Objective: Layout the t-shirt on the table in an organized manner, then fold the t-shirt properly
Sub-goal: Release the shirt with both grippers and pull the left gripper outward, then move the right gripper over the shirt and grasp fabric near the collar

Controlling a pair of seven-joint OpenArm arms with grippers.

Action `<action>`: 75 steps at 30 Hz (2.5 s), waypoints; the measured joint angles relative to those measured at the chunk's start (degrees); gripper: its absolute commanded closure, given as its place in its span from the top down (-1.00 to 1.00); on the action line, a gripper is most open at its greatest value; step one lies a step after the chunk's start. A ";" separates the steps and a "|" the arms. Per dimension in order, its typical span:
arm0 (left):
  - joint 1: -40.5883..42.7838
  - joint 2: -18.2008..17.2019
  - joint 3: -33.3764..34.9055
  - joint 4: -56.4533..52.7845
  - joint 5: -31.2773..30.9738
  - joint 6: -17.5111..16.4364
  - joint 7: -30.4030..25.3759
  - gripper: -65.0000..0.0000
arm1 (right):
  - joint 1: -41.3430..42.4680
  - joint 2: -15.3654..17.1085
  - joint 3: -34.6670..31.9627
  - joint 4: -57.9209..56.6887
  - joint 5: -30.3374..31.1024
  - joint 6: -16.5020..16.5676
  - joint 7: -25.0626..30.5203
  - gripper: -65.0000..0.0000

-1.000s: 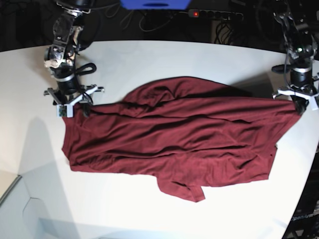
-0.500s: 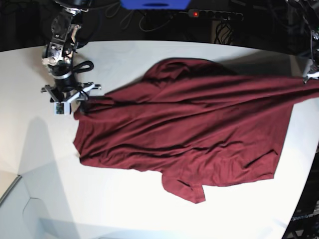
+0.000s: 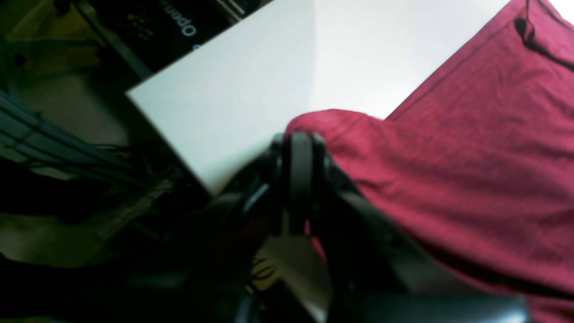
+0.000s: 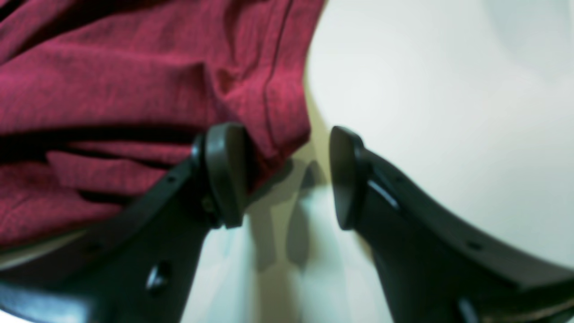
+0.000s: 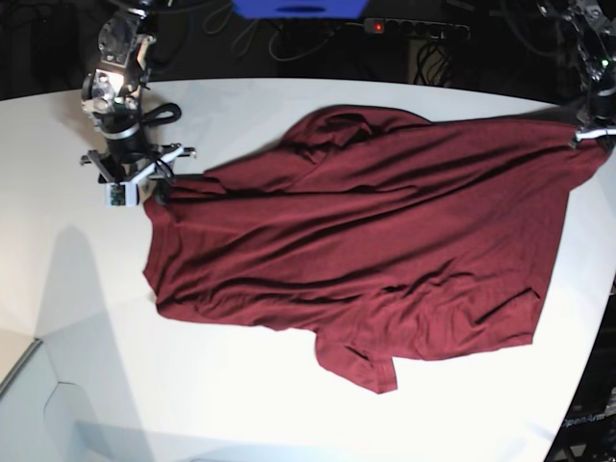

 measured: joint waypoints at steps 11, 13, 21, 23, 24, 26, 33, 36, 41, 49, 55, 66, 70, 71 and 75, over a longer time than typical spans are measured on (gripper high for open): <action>-4.72 -3.67 4.13 -2.19 0.09 -0.02 -0.11 -0.98 | 0.61 1.40 0.04 -1.09 -0.02 -0.17 0.07 -0.08; -4.70 -4.04 4.96 -2.08 0.04 -0.02 0.00 -0.99 | 0.59 1.40 -0.02 -0.44 -0.04 -0.17 -0.17 -0.08; -13.44 -5.46 6.97 7.08 -0.55 0.15 0.55 -0.99 | -3.02 0.96 -1.86 8.17 -0.24 -0.07 -0.33 -0.08; -16.85 -5.55 7.85 10.54 0.00 0.31 1.73 -0.99 | -5.40 1.07 -4.33 10.58 -0.07 -0.35 0.00 -0.08; -18.51 -5.70 8.81 11.41 0.17 0.28 3.17 -0.99 | -6.36 1.18 -5.66 11.30 0.00 -0.09 0.07 -0.08; -22.01 -5.68 10.69 11.72 0.07 0.42 7.28 -0.99 | -8.20 1.53 -8.72 12.74 -0.22 0.00 -0.15 -0.08; -27.04 -5.55 16.92 10.16 0.17 0.20 8.98 -0.99 | -14.51 1.64 -18.45 18.12 -0.37 0.07 -0.37 -0.10; -28.22 -5.38 18.40 9.64 0.07 0.15 8.85 -0.99 | -16.06 1.66 -23.87 19.93 -0.37 -0.15 0.28 -0.28; -28.20 -5.66 19.30 8.26 0.24 0.22 9.01 -0.99 | -17.14 1.75 -31.61 19.30 -0.46 -0.20 -0.59 -0.76; -27.02 -5.84 18.97 8.26 0.09 0.28 8.33 -0.99 | -11.54 1.75 -43.15 7.69 -0.33 -0.17 -0.44 -1.00; -23.56 -5.86 18.97 8.11 0.22 0.33 8.85 -0.99 | -4.76 0.42 -49.57 -1.46 -0.11 -0.57 0.11 -1.00; -22.25 -5.68 18.97 8.09 0.24 0.35 8.90 -0.99 | 2.25 -3.56 -49.83 -13.51 1.14 -0.57 2.80 -1.00; -22.21 -5.70 18.97 7.82 0.24 0.35 8.74 -0.99 | 2.49 -3.91 -49.86 -15.34 1.22 -0.59 3.76 -1.00; -22.34 -5.68 18.97 7.34 0.22 0.35 8.57 -0.99 | 2.34 -4.00 -50.03 -15.45 1.38 -0.59 3.85 -1.00; -22.58 -5.66 18.97 5.86 0.26 0.35 8.66 -0.99 | -0.15 -2.84 -54.47 -14.62 1.18 -0.22 4.26 -1.00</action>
